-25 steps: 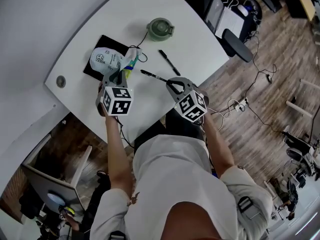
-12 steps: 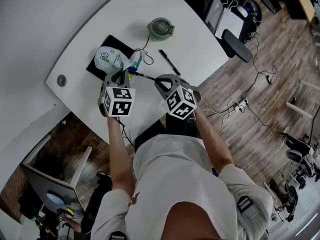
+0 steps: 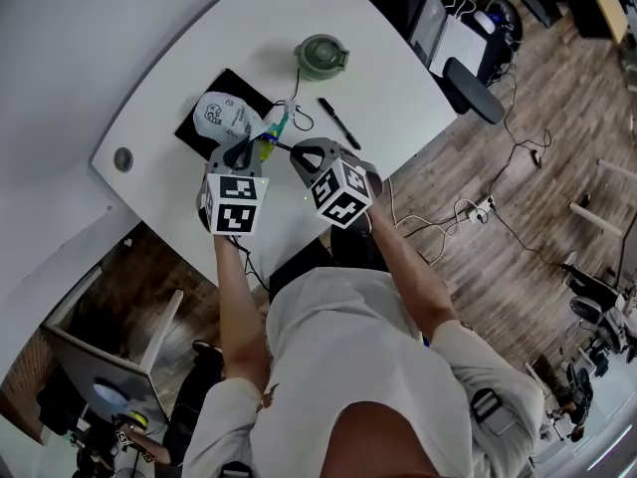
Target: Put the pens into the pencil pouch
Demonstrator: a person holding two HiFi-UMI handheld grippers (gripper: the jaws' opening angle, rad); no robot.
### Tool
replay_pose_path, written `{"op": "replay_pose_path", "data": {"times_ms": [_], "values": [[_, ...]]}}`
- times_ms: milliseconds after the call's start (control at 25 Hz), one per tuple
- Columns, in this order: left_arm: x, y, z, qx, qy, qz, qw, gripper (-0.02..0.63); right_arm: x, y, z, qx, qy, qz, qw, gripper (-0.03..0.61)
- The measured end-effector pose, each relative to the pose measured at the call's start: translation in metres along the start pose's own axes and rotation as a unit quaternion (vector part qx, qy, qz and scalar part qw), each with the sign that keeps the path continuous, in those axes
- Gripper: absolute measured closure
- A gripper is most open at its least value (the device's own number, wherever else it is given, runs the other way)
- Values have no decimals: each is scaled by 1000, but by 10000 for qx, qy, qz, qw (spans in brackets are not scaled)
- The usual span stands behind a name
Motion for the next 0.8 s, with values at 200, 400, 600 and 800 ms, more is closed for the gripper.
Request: {"op": "replay_pose_path", "data": {"times_ms": [200, 400, 600, 800], "values": [[-1, -3, 0, 145, 271, -282, 9991, 606, 3, -12, 10, 93, -26, 15, 10000, 540], [0, -6, 1, 251, 446, -433, 9978, 606, 4, -28, 21, 239, -75, 17, 9997, 540], [-3, -7, 1, 344, 540, -554, 9964, 606, 3, -35, 34, 404, -111, 123, 9990, 540], [-6, -6, -1, 387, 620, -644, 9952, 606, 3, -42, 44, 686, -135, 352, 9969, 540]]}}
Point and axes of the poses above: the fingertips, and each gripper's own axes: z forward along the fingers, x to its right, y out of its underside, the point moved 5 cm from there along -z, backward along the fingers, and after that the axes turned 2 degrees about -x, right-handed, at the moved point
